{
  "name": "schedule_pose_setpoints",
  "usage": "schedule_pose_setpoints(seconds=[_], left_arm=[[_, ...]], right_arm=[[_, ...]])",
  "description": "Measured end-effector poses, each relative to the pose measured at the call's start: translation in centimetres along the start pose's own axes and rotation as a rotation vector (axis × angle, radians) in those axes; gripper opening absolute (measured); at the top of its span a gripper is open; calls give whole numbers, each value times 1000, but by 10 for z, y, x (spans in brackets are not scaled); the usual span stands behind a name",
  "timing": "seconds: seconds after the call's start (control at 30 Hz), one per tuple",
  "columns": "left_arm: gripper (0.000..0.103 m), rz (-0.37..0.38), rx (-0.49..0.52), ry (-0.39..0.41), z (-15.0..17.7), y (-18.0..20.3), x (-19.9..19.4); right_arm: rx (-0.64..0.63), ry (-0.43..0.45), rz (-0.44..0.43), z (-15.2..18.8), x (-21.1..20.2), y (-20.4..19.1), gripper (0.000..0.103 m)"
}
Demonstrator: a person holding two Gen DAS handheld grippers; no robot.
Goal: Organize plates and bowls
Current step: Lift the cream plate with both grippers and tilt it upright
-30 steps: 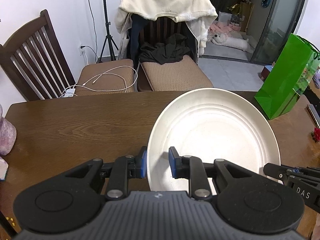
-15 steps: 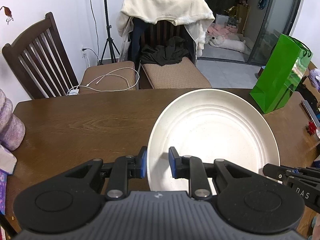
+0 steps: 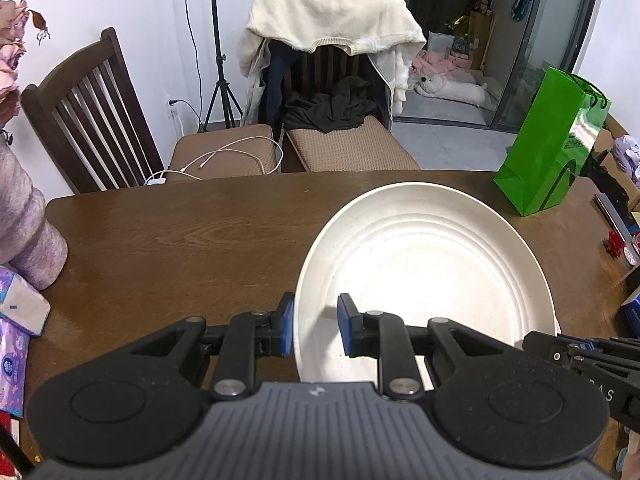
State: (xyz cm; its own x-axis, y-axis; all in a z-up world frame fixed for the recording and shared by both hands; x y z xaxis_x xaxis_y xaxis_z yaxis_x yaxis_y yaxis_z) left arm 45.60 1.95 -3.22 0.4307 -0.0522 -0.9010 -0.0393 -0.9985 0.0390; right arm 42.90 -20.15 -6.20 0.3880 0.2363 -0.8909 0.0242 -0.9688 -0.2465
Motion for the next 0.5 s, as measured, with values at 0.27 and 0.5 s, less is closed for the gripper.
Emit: schedule_pose_setpoints(seconds=[0.27,0.5], left_arm=[[23,4,6,10,14,-8,-14],[23,10,11,16,24,-16,-23]], right_arm=[[1,11,4,22,-16,-14,11],[2,14,9,33,-25,-23,11]])
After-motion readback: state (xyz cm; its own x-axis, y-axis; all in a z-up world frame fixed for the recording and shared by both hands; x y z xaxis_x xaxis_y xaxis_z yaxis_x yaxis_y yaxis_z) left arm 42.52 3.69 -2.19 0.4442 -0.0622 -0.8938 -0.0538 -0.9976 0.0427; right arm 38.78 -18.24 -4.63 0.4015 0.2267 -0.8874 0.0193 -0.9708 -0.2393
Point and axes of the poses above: each gripper's, at about its wrist camera, not at the fingertips, and x roughly the way its jaws point, y to its right, z to its underside, the point moved 5 cm from there along x, roughly the way its jaws point, and after that the axes turned 12 degrees about -y, right-handed, at the moved point
